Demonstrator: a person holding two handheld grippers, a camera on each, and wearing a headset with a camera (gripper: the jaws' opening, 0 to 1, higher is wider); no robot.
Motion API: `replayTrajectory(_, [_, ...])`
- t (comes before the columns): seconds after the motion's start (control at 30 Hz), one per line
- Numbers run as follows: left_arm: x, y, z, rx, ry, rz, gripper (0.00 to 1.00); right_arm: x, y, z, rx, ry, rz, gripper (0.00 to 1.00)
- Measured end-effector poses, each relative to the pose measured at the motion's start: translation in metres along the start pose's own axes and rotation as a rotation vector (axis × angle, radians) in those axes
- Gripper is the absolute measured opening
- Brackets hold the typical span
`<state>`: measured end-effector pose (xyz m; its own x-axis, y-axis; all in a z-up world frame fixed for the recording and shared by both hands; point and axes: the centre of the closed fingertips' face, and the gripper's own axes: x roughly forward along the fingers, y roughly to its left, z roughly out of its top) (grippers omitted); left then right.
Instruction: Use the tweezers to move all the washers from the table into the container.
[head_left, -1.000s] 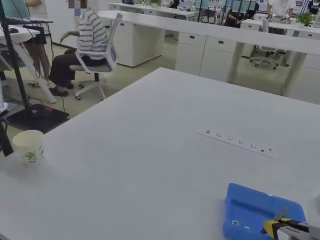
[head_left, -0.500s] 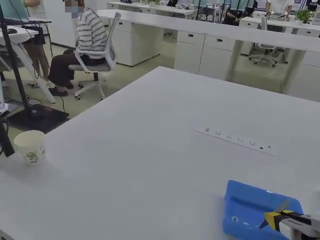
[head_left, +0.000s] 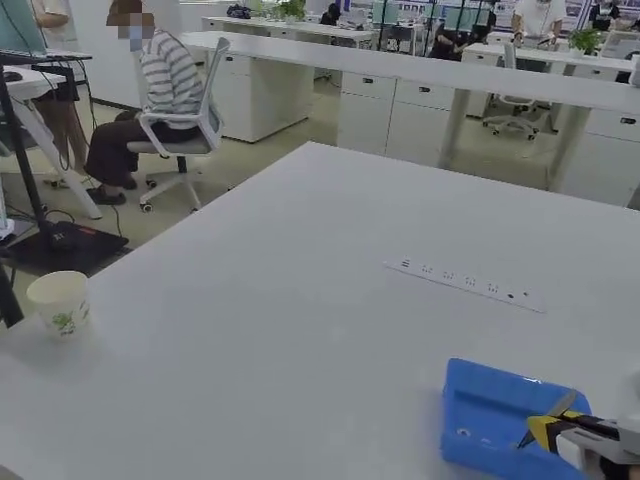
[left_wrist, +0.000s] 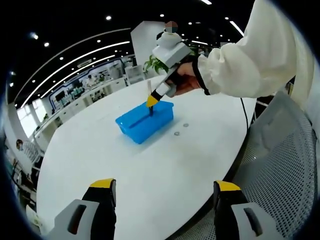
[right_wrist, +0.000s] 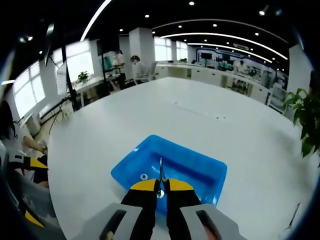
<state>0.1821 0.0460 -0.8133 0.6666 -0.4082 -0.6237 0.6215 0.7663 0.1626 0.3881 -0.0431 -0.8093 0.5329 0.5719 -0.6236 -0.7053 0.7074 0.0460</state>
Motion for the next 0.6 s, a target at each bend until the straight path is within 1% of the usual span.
replayTrajectory(0.07, [0.0, 0.0, 0.0, -0.004, -0.002, 0.0, 0.83, 0.004, 0.001, -0.002, 0.008, 0.006, 0.009, 0.02])
replayTrajectory(0.13, [0.0, -0.003, 0.002, -0.018, -0.009, -0.019, 0.86, 0.005, 0.004, -0.004, 0.008, 0.014, 0.012, 0.02])
replayTrajectory(0.17, [0.0, -0.003, 0.002, -0.018, -0.01, -0.019, 0.88, 0.005, 0.005, -0.004, 0.005, 0.015, 0.011, 0.03])
replayTrajectory(0.33, [0.001, -0.003, 0.001, -0.019, -0.001, -0.02, 0.9, 0.012, -0.001, -0.007, 0.007, 0.024, 0.017, 0.03])
replayTrajectory(0.43, [0.001, -0.003, 0.0, -0.018, 0.001, -0.021, 0.9, 0.013, 0.002, -0.009, 0.012, 0.03, 0.024, 0.03])
replayTrajectory(0.53, [0.002, -0.005, 0.0, -0.026, 0.002, -0.033, 0.92, 0.014, 0.004, -0.01, 0.01, 0.035, 0.025, 0.03])
replayTrajectory(0.6, [0.002, -0.005, 0.0, -0.026, 0.004, -0.03, 0.93, 0.014, 0.005, -0.011, 0.017, 0.036, 0.028, 0.03])
